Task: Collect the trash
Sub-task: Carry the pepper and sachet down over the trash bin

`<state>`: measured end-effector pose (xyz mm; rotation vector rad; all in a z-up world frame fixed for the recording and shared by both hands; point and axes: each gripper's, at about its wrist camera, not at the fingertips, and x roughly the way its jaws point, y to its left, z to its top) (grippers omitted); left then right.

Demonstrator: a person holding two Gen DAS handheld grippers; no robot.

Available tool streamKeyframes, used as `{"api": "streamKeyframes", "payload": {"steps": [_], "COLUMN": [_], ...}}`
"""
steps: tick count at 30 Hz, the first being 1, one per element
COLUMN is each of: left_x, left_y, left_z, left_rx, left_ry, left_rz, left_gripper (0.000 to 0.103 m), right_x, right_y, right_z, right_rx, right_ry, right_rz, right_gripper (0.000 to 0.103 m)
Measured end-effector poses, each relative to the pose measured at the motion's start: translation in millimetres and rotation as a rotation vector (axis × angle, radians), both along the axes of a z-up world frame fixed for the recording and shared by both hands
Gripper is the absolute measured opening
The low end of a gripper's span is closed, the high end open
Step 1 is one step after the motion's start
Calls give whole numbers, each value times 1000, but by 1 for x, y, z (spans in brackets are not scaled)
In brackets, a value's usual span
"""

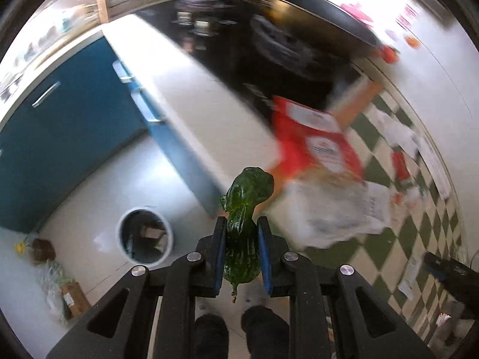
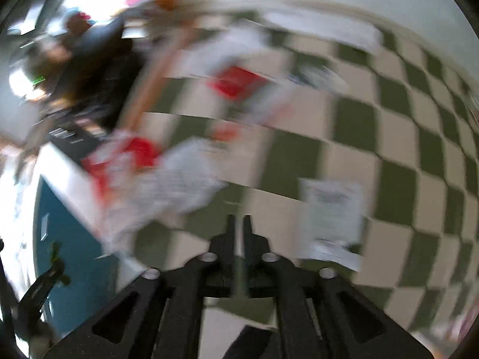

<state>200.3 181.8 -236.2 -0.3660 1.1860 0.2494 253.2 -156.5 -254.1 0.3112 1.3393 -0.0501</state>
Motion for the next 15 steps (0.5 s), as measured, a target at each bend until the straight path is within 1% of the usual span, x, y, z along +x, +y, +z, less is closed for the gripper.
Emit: {"api": "streamKeyframes", "payload": {"steps": [2, 4, 7, 8, 10, 11, 13, 14, 15], "left_x": [16, 27, 38, 40, 43, 43, 42, 41, 40], "left_y": [-31, -56, -82, -88, -97, -101, -103, -104, -105], "left_z": [-7, -16, -27, -29, -33, -34, -35, -35, -34], "left_rx": [5, 23, 52, 64, 87, 96, 100, 101, 102], "left_ry": [11, 27, 49, 53, 60, 63, 68, 69, 69], "left_rz": [-57, -99, -140, -149, -165, -172, -177, -179, -181], "left_gripper": [17, 17, 17, 17, 17, 17, 17, 17, 17], "right_x": [2, 6, 12, 14, 12, 10, 4, 2, 0], "right_y": [-16, -25, -31, -29, -22, -24, -30, -34, -39], "right_z": [-20, -37, -64, -70, -69, -67, -57, -53, -52], "right_rx": [-49, -75, -104, -136, -193, -195, -207, -190, -145], "right_ry": [13, 33, 81, 82, 44, 30, -8, -19, -15], "right_rz": [-34, -47, -62, -50, -24, -44, -81, -88, -93], "right_gripper": [87, 87, 87, 91, 90, 87, 61, 20, 0]}}
